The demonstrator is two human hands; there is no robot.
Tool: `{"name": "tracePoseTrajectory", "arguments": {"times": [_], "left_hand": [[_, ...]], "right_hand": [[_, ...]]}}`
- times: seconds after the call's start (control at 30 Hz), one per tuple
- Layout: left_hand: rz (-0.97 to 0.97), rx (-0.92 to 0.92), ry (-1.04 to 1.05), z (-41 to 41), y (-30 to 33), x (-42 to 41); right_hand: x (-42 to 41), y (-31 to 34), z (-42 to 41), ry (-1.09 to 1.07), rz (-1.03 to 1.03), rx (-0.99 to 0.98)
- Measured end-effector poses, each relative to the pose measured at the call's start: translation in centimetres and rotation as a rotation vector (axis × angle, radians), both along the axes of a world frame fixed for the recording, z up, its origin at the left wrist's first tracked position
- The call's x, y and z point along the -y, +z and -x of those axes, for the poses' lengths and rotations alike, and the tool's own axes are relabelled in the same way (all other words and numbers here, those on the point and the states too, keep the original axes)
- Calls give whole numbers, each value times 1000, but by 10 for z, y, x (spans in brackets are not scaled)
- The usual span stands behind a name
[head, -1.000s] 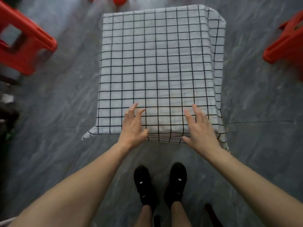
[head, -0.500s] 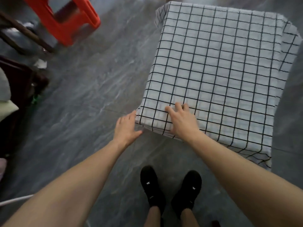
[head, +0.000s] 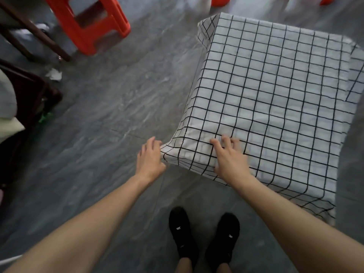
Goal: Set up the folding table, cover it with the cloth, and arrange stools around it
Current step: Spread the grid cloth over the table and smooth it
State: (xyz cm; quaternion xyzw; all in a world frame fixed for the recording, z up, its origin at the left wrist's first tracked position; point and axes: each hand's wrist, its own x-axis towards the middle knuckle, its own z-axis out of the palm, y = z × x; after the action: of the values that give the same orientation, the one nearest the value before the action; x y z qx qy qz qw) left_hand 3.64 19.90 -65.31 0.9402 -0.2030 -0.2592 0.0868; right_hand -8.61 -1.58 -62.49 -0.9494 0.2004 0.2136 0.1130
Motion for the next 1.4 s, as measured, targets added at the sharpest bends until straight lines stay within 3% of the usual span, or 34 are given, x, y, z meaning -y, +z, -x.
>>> {"name": "tracePoseTrajectory", "arguments": {"times": [0.13, 0.23, 0.33, 0.47, 0.67, 0.77, 0.9, 0.97, 1.1, 1.4], "left_hand": [[286, 250, -392, 4, 9, 45], [234, 210, -640, 11, 17, 104], [-8, 30, -575, 12, 26, 140], [-218, -75, -509, 5, 37, 154], [-392, 4, -522, 10, 40, 160], [-454, 87, -592, 18, 41, 157], [-589, 87, -538, 24, 65, 154], [-657, 120, -554, 26, 87, 152], [-519, 176, -540, 30, 153, 159], [-44, 365, -388, 54, 424, 230]], "right_hand": [[-1, 2, 4, -20, -77, -8], [4, 3, 6, -15, -114, 5], [15, 3, 6, -5, -121, 66], [44, -3, 26, -22, -96, 116], [110, -2, 123, -323, 31, 59], [141, 11, 165, -514, 48, -52], [173, 37, 190, -774, 53, -258], [183, 59, 188, -795, 42, -292], [189, 134, 157, -618, -6, -189], [194, 433, 59, -220, -25, 253]]}}
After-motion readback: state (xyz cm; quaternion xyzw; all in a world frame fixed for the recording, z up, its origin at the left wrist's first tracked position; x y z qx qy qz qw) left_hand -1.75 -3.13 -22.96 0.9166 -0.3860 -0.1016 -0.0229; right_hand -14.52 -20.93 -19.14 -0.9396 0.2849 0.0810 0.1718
